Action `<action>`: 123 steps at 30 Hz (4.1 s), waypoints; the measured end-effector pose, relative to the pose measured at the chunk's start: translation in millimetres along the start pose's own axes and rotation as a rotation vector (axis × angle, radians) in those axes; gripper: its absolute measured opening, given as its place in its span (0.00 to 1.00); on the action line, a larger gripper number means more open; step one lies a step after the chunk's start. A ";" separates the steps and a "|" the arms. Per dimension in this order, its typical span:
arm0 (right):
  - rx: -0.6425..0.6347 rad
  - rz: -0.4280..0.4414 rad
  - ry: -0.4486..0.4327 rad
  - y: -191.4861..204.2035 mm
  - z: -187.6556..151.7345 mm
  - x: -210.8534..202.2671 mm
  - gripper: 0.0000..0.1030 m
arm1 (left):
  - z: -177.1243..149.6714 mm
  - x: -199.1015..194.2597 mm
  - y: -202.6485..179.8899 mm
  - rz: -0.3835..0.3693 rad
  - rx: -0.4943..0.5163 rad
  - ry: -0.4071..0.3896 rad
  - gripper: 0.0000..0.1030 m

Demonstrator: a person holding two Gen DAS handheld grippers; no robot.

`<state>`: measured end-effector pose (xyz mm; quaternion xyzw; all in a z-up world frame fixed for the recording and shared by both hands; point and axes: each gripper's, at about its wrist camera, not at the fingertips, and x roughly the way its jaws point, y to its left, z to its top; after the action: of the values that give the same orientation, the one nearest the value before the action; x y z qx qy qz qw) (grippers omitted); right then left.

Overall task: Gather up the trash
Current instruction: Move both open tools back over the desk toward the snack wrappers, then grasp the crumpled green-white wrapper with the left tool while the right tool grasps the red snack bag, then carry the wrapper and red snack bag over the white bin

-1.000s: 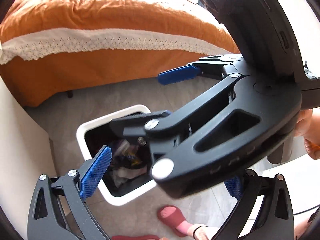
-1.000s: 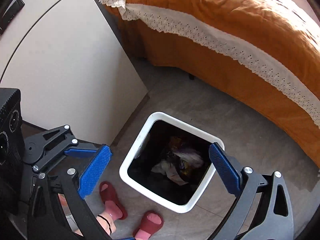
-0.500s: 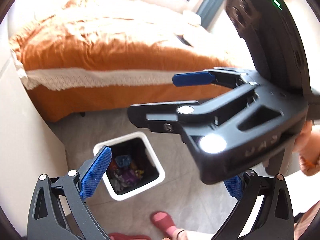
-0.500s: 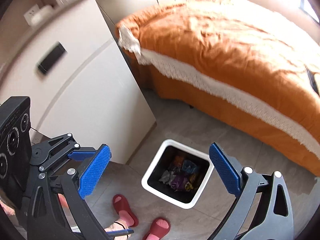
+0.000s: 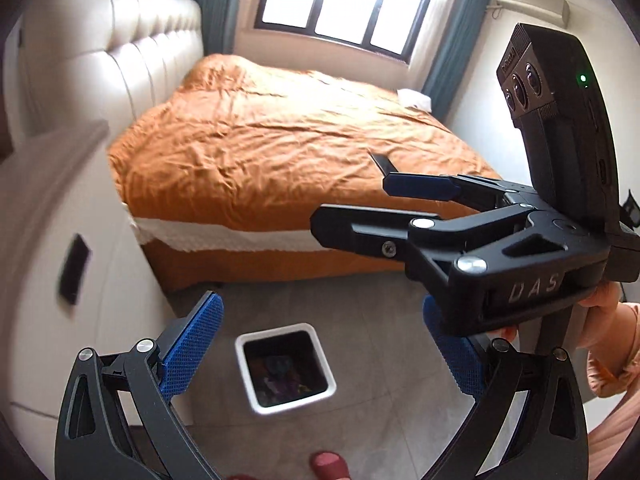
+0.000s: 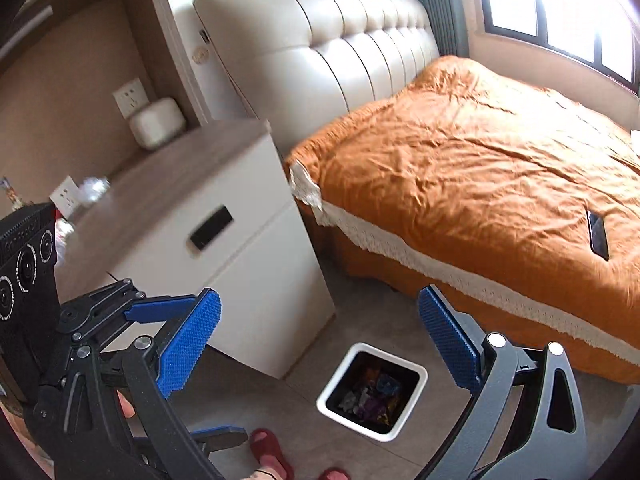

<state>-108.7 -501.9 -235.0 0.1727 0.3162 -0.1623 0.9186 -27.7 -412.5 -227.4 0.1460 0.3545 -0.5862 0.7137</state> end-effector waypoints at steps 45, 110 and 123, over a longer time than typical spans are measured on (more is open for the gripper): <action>-0.542 0.547 0.006 426.2 80.4 55.1 0.96 | -114.6 -350.8 261.5 0.875 -0.547 -0.241 0.95; -0.669 0.727 0.076 572.5 132.5 104.0 0.58 | -129.0 -434.7 322.4 1.018 -0.620 -0.292 0.52; -0.469 0.548 -0.089 394.5 169.6 0.6 0.58 | -27.3 -358.0 208.3 0.809 -0.339 -0.297 0.52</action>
<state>141.4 -223.0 -25.1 0.0283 0.2465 0.1598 0.9555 137.0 -76.7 -47.3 0.0685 0.2538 -0.2088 0.9420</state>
